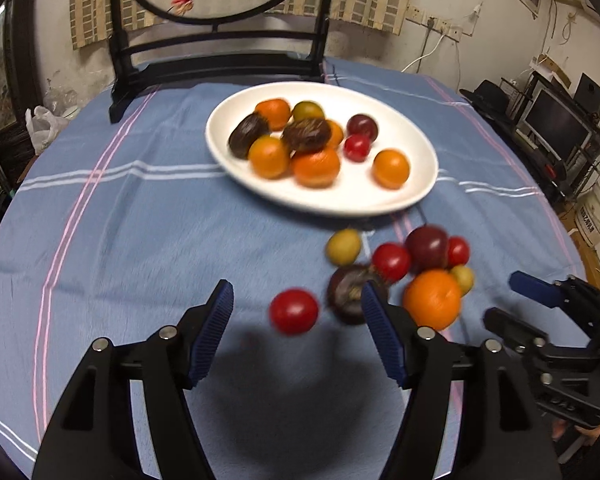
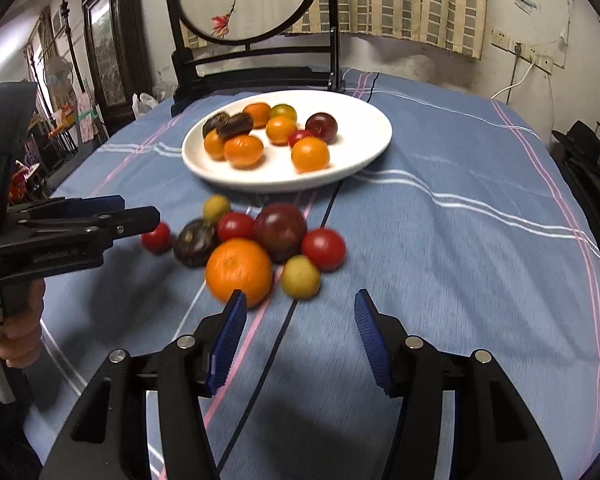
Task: Organize fruits
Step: 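Grasp a yellow-green citrus with the right tool while the left tool grasps a red tomato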
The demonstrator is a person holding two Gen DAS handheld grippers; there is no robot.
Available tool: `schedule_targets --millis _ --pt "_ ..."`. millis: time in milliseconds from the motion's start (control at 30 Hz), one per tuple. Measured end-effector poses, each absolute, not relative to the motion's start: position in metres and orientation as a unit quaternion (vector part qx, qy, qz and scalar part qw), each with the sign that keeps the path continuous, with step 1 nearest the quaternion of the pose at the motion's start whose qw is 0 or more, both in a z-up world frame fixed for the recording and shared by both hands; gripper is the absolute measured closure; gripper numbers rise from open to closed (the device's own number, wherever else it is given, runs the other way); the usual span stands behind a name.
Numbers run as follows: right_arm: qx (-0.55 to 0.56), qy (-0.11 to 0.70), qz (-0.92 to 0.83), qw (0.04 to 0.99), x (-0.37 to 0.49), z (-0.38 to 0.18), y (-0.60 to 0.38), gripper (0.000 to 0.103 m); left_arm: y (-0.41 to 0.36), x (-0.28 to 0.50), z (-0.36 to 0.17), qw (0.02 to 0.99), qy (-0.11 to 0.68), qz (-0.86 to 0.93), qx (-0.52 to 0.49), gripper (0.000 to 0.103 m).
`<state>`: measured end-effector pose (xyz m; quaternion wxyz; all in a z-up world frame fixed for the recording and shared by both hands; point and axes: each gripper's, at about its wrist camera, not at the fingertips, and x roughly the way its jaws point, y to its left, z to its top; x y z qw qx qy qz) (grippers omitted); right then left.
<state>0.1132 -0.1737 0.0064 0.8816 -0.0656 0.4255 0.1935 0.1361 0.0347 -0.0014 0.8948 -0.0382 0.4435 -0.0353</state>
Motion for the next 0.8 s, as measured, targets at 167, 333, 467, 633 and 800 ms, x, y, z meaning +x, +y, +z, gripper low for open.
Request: schedule_targets --millis 167,333,467,633,800 --pt "-0.099 0.439 0.166 0.877 0.111 -0.007 -0.168 0.046 0.049 0.129 -0.013 0.9 0.433 -0.031 -0.046 0.038" --pt "-0.104 0.456 0.15 0.871 0.128 -0.019 -0.165 0.048 0.064 0.127 -0.011 0.902 0.424 -0.034 -0.075 0.036" --pt "-0.1 0.462 0.148 0.868 0.141 -0.023 -0.16 0.049 0.069 0.129 -0.012 0.897 0.432 -0.031 -0.089 0.033" --pt "-0.089 0.459 0.153 0.871 0.154 -0.023 -0.156 0.06 0.065 0.13 -0.017 0.889 0.447 -0.038 -0.089 0.033" --pt "-0.046 0.451 0.163 0.876 0.156 -0.021 -0.164 0.075 0.06 0.131 -0.019 0.887 0.452 -0.043 -0.081 0.033"
